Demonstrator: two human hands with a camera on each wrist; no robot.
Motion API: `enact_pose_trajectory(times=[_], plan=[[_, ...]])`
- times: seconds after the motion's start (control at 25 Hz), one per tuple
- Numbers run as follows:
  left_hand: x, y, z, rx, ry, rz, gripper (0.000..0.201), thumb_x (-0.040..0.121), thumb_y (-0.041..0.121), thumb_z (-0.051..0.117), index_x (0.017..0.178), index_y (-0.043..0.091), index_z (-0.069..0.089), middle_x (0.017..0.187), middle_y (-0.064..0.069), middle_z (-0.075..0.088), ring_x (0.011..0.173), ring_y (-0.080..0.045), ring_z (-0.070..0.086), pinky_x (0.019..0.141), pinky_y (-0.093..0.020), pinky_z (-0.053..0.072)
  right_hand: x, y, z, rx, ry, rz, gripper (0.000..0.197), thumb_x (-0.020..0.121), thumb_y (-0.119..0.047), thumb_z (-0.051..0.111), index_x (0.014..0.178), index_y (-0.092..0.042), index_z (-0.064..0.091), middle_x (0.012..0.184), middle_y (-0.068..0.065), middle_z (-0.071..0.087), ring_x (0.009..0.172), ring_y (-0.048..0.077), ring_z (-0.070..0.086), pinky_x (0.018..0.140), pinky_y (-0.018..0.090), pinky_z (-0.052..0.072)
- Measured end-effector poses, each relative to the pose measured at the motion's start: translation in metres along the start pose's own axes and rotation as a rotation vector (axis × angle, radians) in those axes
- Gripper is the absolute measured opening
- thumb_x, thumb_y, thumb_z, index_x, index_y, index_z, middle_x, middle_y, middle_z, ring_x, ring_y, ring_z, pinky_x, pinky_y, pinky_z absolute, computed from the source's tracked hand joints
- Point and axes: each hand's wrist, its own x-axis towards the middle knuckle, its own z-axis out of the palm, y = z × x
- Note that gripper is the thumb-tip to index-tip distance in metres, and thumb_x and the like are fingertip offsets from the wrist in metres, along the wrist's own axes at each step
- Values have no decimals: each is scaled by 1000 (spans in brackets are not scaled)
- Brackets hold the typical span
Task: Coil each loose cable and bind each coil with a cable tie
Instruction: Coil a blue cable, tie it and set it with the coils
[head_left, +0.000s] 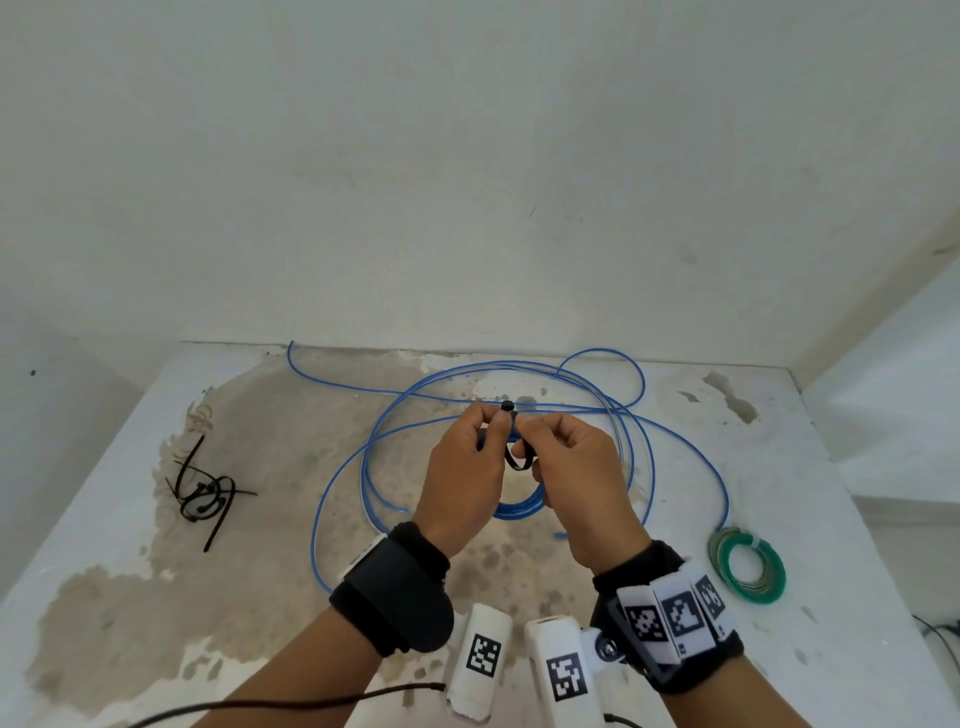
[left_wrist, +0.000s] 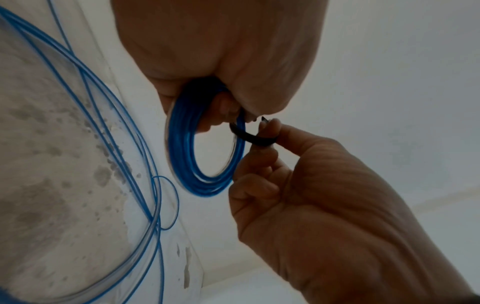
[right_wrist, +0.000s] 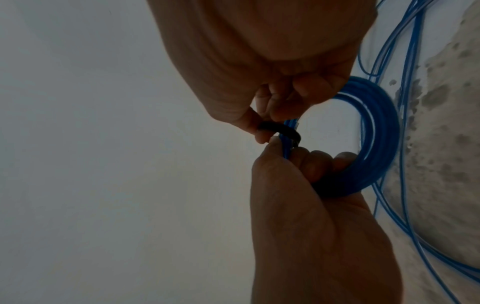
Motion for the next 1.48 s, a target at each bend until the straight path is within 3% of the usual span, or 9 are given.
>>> enact_pose_trajectory(times=[0.24,0.56,0.84,0.96,1.04,1.12,1.24,1.32,1.48], plan=[[-4,3,0,34,3,66,23,105,37,46,90,29,62,63,12,58,55,-13,47,56,-35,43,4,-2,-4,-6,-25,58,20,96,-25,65,86,-11,75,64,-8,66,52,3,48,49,16,37],[-8,3,1,75,-9,106,22,105,36,45,92,35,63,67,8,61,55,-12,47,56,-33,44,1,-5,-6,11,-38,88,21,97,-24,65,84,-11,74,67,-6,66,52,3,49,47,13,38],[-11,2,0,203,66,282,18,104,27,50,108,34,66,67,9,64,51,-7,49,51,-16,38,-3,-11,-6,87,-29,143,22,98,-28,66,83,-12,71,67,-7,65,51,3,47,43,18,33],[-9,2,-1,207,91,277,18,104,29,50,109,30,67,70,8,66,56,-9,56,53,-23,44,-4,-10,-4,114,-58,167,27,99,-36,64,90,-12,73,74,-8,68,52,3,48,42,19,32],[-7,4,-2,161,92,231,18,104,31,50,108,33,68,78,9,70,69,-12,65,65,-32,53,-6,-9,-2,86,-80,143,31,99,-39,63,94,-10,74,79,-6,70,51,3,48,43,19,33],[-8,5,-2,137,94,214,18,105,32,50,106,38,67,82,11,72,76,-11,68,73,-34,56,-9,-8,-1,97,-79,103,27,99,-33,64,94,-8,74,80,-2,69,50,3,46,43,16,35],[-11,6,0,168,111,270,20,105,31,49,103,44,64,77,10,70,65,-11,63,62,-31,53,-9,-6,-2,146,-58,113,25,99,-29,64,91,-7,74,73,-3,65,47,3,42,41,17,32],[-12,5,1,212,115,324,18,104,31,50,106,40,65,73,9,68,57,-12,57,53,-27,46,-6,-6,-3,165,-51,159,24,99,-33,64,87,-13,72,69,-8,61,46,3,40,40,18,29],[-12,-1,-1,239,72,297,20,104,29,49,110,31,68,72,13,66,55,-9,53,52,-14,38,-1,-5,-6,90,-59,168,27,98,-39,64,86,-16,70,72,-7,64,47,3,45,41,18,31]])
